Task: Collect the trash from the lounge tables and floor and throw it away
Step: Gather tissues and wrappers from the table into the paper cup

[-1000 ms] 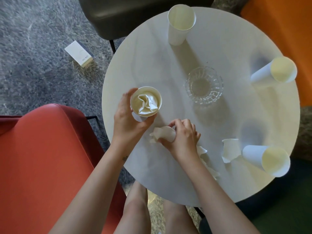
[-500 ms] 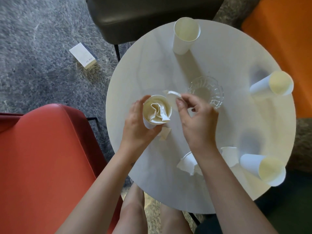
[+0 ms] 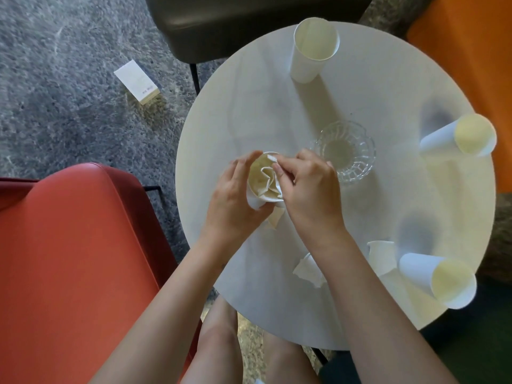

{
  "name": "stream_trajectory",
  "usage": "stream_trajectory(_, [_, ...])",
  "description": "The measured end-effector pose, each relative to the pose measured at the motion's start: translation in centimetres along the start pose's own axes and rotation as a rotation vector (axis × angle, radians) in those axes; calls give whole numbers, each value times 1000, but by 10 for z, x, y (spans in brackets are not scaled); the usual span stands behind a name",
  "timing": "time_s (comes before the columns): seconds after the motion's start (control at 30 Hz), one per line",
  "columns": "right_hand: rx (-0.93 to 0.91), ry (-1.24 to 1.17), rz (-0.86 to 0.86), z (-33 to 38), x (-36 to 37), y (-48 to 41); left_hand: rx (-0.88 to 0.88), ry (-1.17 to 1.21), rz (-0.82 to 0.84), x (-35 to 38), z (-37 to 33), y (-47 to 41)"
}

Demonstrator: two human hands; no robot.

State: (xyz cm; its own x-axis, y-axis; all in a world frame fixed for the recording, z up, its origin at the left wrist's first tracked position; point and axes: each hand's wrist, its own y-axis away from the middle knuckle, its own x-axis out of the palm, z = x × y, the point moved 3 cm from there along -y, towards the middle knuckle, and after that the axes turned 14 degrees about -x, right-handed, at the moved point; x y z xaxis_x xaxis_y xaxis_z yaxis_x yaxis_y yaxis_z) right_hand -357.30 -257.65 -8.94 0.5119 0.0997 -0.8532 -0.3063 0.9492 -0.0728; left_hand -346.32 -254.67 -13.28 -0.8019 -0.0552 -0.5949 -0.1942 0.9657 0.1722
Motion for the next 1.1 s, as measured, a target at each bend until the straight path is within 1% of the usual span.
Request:
stream_trajectory(0.13, [60,-173,-21,-6,6,-3,-18,5,-2,0,0,-3])
stream_trajectory(0.27, [137,-360,-89,-14,2,-2,-48,50,3,-1,5,-3])
stream_trajectory(0.33, [168,-362,-77,-15,2,0,-59,68,-5,-1,7,-2])
stream_trajectory(0.47, [156,-260,-14,-16,8,-2,-69,57,-17,0,6,1])
stream_trajectory(0.5, [161,-274,-36,-18,7,-2,-72,56,-16,0,6,2])
stream_trajectory(0.6, [189,-328,-191,-28,1,4,-123,106,-53,-7,7,1])
stream_trajectory(0.63, [207,-318,-197,-32,1,9,-152,137,-74,-11,8,1])
stream_trajectory(0.67, [228,-307,-149,-36,3,14,-177,171,-94,-16,9,0])
stream_trajectory(0.7, [246,-290,-42,-39,9,19,-197,199,-112,-20,11,-1])
stream_trajectory(0.77, [232,-200,248,-42,24,31,-226,226,-139,-26,13,-2])
stream_trajectory(0.8, [208,-147,360,-42,31,37,-236,229,-146,-27,14,-2])
stream_trajectory(0.83, [190,-108,420,-42,37,41,-241,229,-152,-28,15,-2])
stream_trajectory(0.9, [165,-80,427,-39,46,48,-252,231,-159,-28,17,-1])
stream_trajectory(1.0, [110,-38,344,-36,53,54,-262,237,-158,-26,20,3])
stream_trajectory(1.1, [163,-151,257,-39,53,58,-258,252,-143,-22,22,8])
